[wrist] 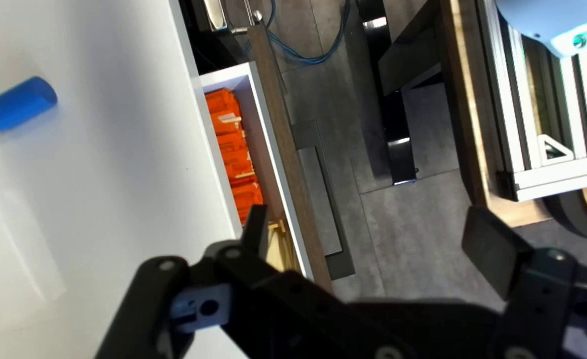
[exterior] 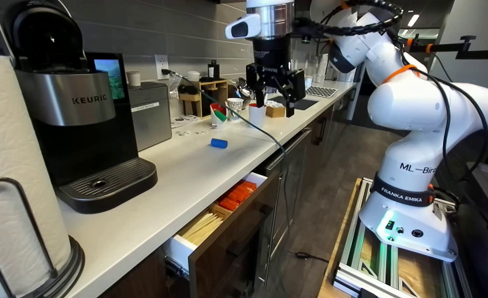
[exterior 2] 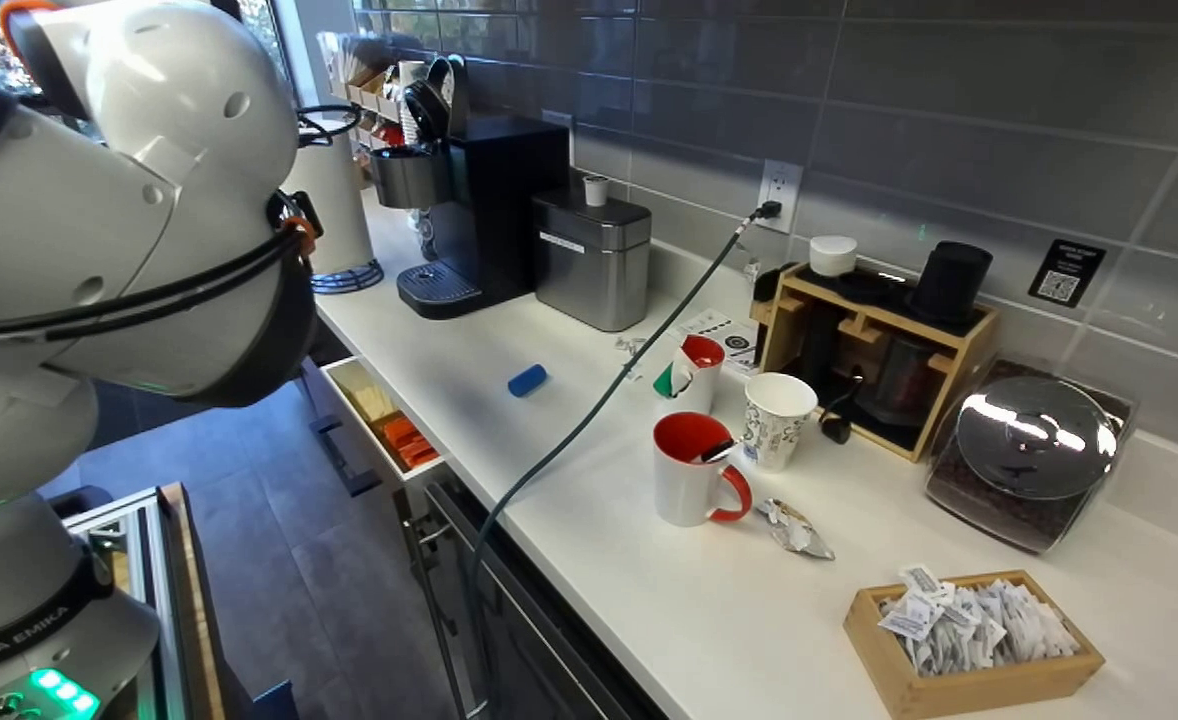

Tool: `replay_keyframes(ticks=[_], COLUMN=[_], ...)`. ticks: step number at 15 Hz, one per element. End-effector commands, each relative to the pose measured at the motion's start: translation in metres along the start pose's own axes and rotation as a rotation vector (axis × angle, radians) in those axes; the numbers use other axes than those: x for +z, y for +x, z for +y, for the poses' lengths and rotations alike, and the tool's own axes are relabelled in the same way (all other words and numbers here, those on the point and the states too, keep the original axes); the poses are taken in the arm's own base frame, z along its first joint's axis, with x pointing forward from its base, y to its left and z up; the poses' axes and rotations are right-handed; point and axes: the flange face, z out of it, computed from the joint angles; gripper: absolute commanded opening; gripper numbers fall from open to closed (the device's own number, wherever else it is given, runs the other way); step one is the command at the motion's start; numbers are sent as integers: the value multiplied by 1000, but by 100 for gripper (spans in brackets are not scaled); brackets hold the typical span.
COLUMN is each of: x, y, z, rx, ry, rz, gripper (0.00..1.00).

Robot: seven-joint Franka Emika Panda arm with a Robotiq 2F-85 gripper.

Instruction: Open the first top drawer

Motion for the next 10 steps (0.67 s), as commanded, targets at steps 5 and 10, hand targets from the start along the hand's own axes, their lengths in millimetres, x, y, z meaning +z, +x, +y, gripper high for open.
replay_keyframes(ticks=[5, 10], x=[1, 14], y=[-21, -22], z=[-22, -33], rx=[416, 666], ry=[-41, -46], rz=[-23, -82], gripper=[100, 100])
